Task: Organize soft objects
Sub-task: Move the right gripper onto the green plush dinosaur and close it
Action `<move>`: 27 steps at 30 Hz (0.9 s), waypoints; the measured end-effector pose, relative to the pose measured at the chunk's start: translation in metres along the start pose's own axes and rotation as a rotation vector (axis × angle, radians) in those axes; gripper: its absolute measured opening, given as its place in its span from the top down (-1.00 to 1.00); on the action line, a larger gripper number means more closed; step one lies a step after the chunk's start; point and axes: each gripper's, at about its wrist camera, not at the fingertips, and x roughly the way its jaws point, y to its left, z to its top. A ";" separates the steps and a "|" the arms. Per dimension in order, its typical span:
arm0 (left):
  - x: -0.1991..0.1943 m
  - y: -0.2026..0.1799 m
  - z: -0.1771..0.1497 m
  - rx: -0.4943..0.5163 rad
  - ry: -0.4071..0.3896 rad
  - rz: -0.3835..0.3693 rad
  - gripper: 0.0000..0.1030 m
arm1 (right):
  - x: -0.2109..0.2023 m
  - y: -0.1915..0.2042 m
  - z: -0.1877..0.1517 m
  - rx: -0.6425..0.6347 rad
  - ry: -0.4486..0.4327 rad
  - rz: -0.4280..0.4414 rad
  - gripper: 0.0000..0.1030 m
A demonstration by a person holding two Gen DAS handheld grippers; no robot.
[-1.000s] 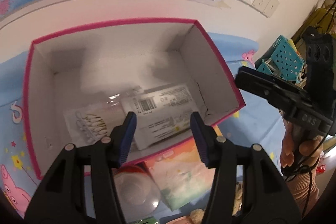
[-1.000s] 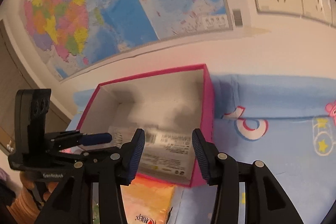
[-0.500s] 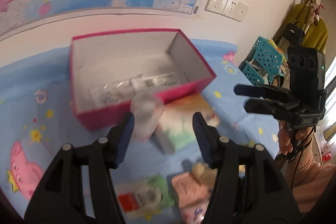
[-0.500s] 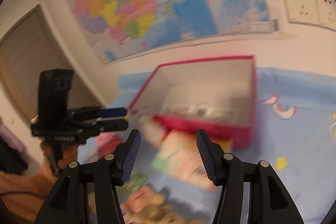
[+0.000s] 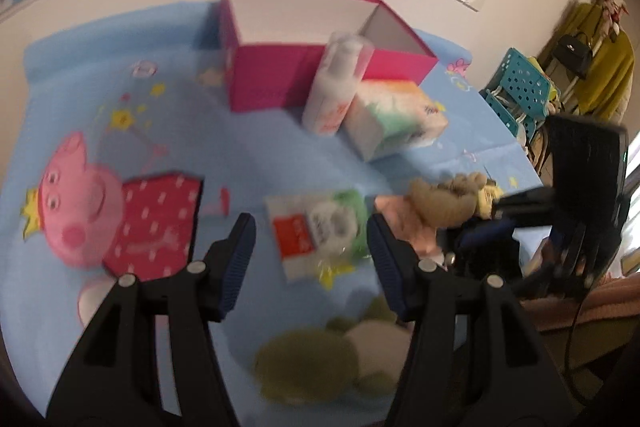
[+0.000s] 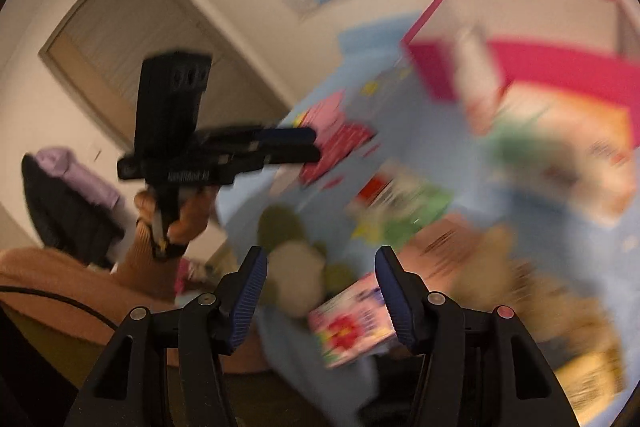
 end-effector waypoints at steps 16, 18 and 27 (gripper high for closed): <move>-0.014 0.037 -0.042 -0.156 0.005 -0.024 -0.15 | 0.090 0.033 0.004 -0.203 0.118 -0.195 0.04; -0.015 0.038 -0.042 -0.160 0.001 -0.026 -0.15 | 0.089 0.030 0.010 -0.205 0.101 -0.178 0.08; -0.031 0.054 -0.025 -0.220 -0.095 -0.084 -0.15 | 0.059 0.030 0.053 -0.292 -0.032 -0.232 0.15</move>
